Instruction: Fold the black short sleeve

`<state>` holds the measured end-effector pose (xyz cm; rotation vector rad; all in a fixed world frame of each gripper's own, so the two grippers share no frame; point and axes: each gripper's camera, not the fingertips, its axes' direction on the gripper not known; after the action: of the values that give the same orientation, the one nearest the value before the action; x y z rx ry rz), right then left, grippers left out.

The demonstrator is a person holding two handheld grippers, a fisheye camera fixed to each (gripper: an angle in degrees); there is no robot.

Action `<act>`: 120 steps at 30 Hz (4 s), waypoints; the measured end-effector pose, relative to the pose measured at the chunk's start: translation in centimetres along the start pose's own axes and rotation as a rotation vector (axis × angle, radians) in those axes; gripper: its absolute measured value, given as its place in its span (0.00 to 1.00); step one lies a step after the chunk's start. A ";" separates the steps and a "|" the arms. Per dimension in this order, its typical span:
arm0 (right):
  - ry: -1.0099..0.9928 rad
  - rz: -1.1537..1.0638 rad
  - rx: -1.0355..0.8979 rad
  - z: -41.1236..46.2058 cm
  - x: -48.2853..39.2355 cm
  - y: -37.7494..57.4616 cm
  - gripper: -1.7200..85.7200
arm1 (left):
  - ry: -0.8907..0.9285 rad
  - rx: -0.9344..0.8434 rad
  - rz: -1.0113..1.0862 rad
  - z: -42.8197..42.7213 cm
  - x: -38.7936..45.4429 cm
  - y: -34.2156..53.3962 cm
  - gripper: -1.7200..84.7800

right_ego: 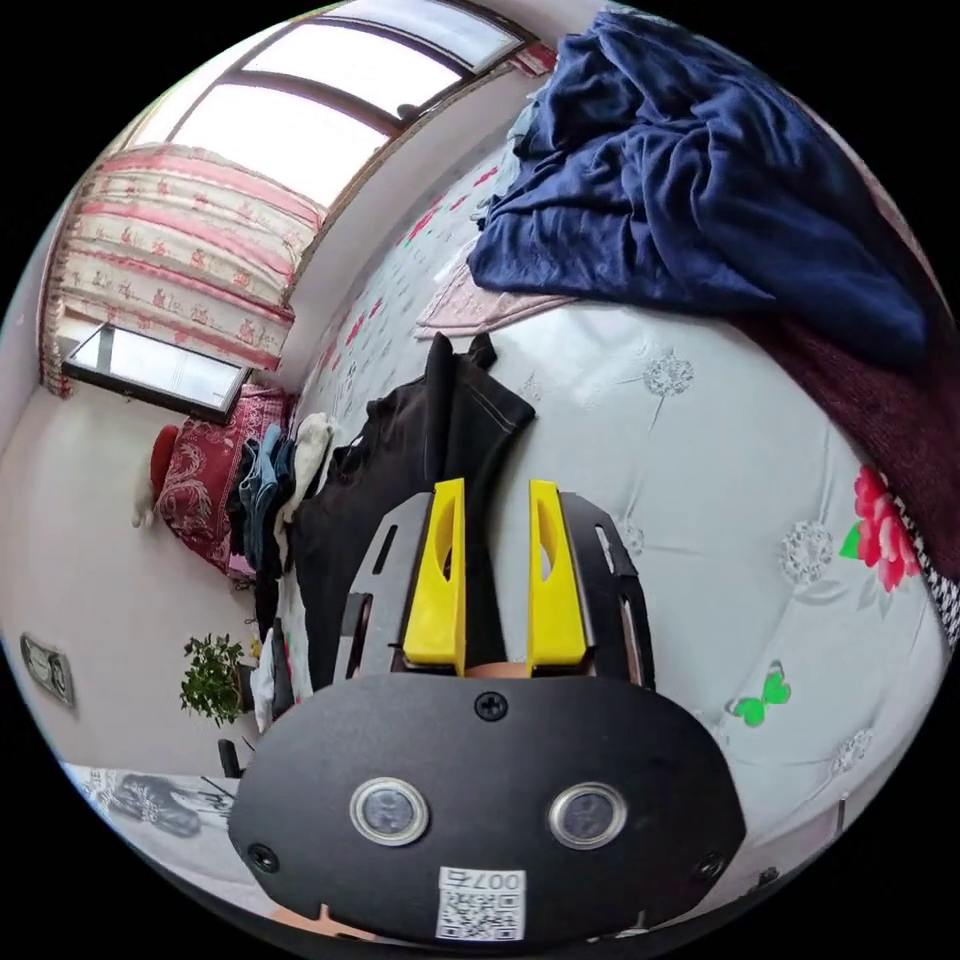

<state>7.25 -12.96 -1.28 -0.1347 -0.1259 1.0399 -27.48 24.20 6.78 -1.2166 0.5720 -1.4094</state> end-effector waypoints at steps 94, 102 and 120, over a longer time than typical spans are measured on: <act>-0.292 -0.797 -0.430 31.8 -26.9 12.3 0.07 | 0.486 0.334 -0.223 16.5 -20.5 -29.4 0.13; -0.013 -0.880 -0.374 20.8 -20.3 14.5 0.08 | 0.433 0.413 0.292 14.1 -6.4 -28.0 0.01; 0.089 -0.686 -0.358 17.3 -13.5 15.3 0.11 | 0.094 -0.016 1.166 34.4 15.3 -10.0 0.08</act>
<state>-15.46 -16.12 12.59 -0.4298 -0.2564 0.3182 1.46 22.52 32.80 -0.5931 1.1139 -0.4546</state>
